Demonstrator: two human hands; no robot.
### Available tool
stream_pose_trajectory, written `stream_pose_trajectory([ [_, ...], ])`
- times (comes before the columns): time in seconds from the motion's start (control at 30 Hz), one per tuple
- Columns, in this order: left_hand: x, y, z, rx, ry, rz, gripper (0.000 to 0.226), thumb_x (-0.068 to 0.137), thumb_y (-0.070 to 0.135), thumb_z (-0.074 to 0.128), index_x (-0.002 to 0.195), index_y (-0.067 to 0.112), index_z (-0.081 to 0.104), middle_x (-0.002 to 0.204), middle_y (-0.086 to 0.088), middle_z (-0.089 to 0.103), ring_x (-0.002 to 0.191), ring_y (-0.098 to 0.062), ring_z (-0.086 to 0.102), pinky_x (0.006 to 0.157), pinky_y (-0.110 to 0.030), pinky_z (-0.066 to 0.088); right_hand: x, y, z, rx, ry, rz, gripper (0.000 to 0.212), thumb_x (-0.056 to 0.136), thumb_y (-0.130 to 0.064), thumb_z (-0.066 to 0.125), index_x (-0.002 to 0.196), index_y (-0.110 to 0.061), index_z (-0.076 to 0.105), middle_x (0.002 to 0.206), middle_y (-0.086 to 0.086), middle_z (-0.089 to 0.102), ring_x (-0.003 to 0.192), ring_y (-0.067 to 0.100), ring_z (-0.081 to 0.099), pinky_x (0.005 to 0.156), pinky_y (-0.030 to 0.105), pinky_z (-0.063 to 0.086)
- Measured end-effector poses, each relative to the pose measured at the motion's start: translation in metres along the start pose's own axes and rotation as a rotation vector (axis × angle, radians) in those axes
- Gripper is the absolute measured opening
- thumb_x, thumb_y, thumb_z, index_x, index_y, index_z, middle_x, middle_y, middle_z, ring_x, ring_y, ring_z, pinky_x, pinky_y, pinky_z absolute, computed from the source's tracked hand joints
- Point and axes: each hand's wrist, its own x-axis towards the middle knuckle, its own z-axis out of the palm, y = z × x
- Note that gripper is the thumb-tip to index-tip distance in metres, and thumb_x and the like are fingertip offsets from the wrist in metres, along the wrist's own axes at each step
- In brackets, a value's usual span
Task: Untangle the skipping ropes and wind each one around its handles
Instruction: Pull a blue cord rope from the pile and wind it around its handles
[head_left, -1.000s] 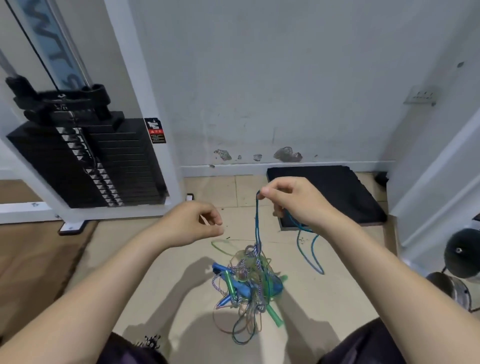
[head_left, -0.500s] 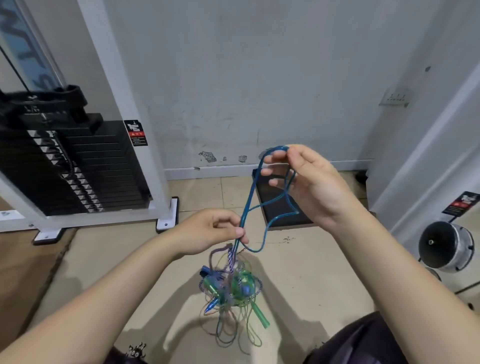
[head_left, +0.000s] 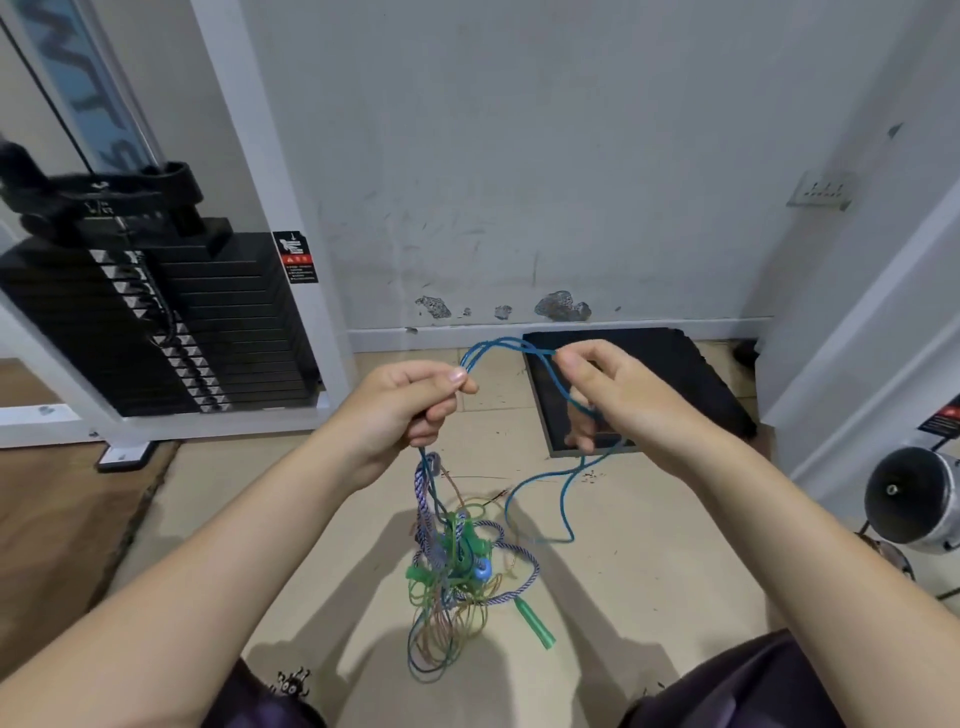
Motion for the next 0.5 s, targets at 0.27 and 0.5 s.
stream_pose_trajectory([
  [0.27,-0.007,-0.004,0.003,0.383,-0.137,-0.045,0.017,0.092,0.020,0.065,0.088,0.008,0.076,0.055,-0.001,0.054,0.048,-0.010,0.040,0.050,-0.019,0.033,-0.003,0.001,0.014,-0.327,-0.055,-0.250,0.062,0.069,-0.049,0.078,0.124,-0.029,0.059,0.116,-0.015,0.066,0.112,-0.005,0.057,0.096,0.019,0.043],
  [0.5,-0.009,-0.006,0.004,0.368,-0.292,-0.140,0.014,0.097,0.009,0.058,0.096,0.005,0.071,0.072,-0.002,0.067,0.062,-0.011,0.056,0.067,-0.022,0.049,-0.007,0.003,0.032,-0.456,-0.291,-0.105,0.027,0.089,-0.024,0.071,0.105,-0.020,0.050,0.072,0.004,0.055,0.051,0.006,0.057,0.054,0.024,0.047],
])
